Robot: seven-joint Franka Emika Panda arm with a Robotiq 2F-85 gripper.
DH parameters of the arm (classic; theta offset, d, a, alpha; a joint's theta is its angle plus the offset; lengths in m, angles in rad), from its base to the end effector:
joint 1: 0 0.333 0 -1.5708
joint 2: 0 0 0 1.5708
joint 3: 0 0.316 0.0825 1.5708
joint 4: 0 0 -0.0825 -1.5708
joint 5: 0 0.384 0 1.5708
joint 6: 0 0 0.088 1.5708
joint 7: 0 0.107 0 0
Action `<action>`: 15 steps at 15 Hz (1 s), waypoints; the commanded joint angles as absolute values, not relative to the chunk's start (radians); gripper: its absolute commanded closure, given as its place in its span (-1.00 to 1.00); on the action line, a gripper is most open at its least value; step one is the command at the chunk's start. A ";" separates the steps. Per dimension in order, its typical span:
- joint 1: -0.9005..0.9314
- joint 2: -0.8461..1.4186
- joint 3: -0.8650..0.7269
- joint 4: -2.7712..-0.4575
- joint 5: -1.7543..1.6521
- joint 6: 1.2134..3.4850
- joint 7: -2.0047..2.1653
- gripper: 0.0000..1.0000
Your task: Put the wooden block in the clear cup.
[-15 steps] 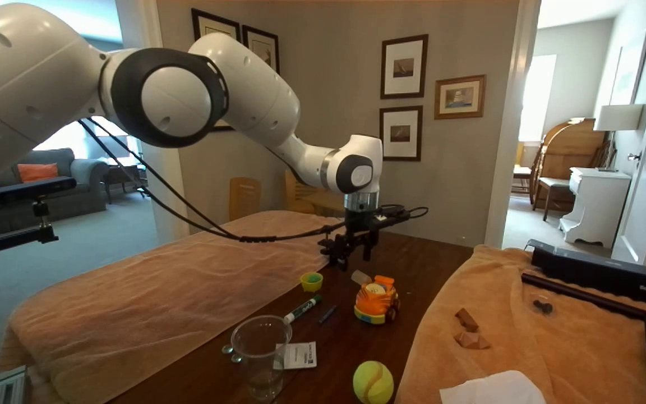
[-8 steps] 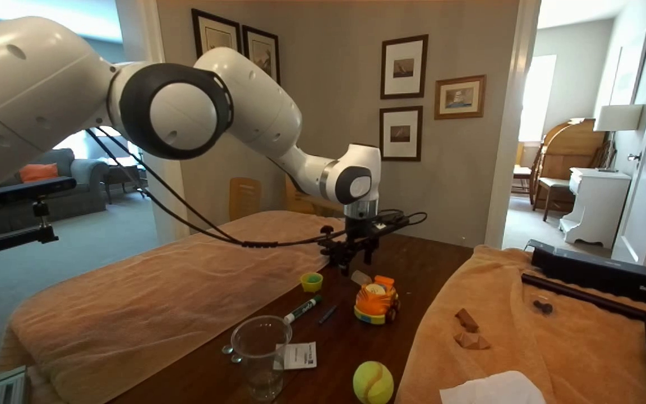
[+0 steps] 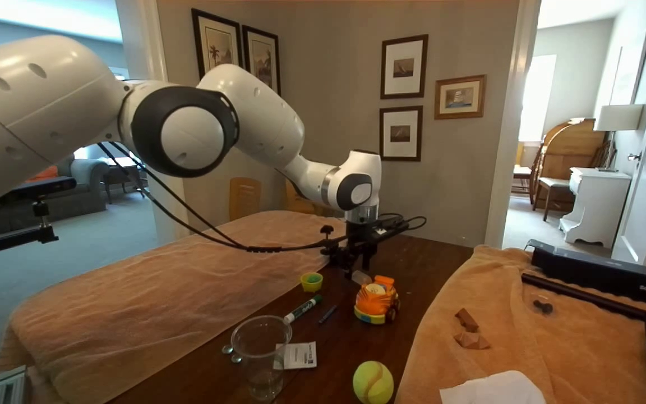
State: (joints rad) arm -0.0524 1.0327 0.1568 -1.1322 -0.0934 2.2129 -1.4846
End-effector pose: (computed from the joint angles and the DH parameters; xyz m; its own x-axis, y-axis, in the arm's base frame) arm 0.7712 0.0395 0.1802 0.0059 0.9981 0.0615 0.9985 -0.0091 0.0532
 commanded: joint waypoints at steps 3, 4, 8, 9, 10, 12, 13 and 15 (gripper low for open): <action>-0.050 1.103 0.162 -1.021 -0.077 2.197 -1.524 0.19; -0.050 1.108 0.163 -1.010 -0.076 2.193 -1.526 0.43; -0.048 1.106 0.174 -1.012 -0.070 2.172 -1.539 0.85; -0.048 1.082 0.181 -1.037 -0.067 2.163 -1.539 0.83; -0.045 1.046 0.183 -1.074 -0.069 2.152 -1.529 0.83; -0.037 0.996 0.181 -1.121 -0.076 2.132 -1.514 0.83; -0.037 0.960 0.184 -1.153 -0.072 2.105 -1.507 0.83; -0.036 0.895 0.181 -1.210 -0.074 2.058 -1.505 0.83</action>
State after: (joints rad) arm -0.0349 1.0250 0.1862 -1.0819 -0.0933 2.1172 -1.5040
